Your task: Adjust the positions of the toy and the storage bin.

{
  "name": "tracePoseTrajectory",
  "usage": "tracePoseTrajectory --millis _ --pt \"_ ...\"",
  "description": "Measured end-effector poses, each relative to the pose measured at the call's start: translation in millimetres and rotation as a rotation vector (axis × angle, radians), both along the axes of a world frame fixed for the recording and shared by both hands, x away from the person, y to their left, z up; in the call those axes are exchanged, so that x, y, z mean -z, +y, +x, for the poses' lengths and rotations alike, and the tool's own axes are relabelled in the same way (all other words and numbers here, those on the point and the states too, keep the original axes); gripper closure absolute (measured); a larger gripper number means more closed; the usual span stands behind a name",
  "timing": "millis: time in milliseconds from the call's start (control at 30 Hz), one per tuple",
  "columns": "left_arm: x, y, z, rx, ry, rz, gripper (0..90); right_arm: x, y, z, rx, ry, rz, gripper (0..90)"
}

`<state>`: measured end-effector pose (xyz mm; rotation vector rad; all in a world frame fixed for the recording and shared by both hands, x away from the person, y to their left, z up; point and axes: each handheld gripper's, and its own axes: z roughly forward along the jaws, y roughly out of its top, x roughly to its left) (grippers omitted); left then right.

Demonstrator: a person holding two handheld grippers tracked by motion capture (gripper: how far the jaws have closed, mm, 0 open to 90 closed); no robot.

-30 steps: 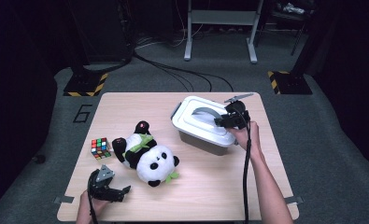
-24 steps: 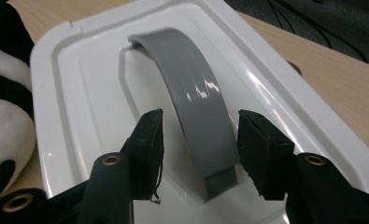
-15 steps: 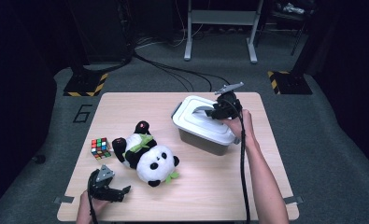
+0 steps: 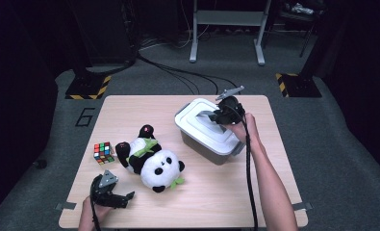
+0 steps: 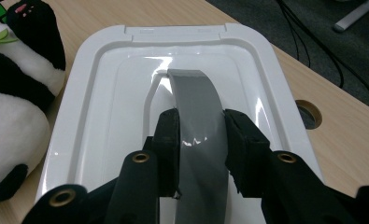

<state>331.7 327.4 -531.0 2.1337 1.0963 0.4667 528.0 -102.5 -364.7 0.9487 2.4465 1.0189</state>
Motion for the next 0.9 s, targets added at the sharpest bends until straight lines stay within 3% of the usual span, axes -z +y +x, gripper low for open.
tracePoseTrajectory --millis 500,900 --pt "0.2 -0.1 0.0 -0.001 -0.003 0.000 0.0 -1.5 12.5 -14.8 0.134 0.073 0.050 66.9" --pt "0.6 -0.3 0.0 -0.003 -0.007 -0.002 0.0 -1.5 30.4 -20.7 0.160 0.094 0.065 67.0"
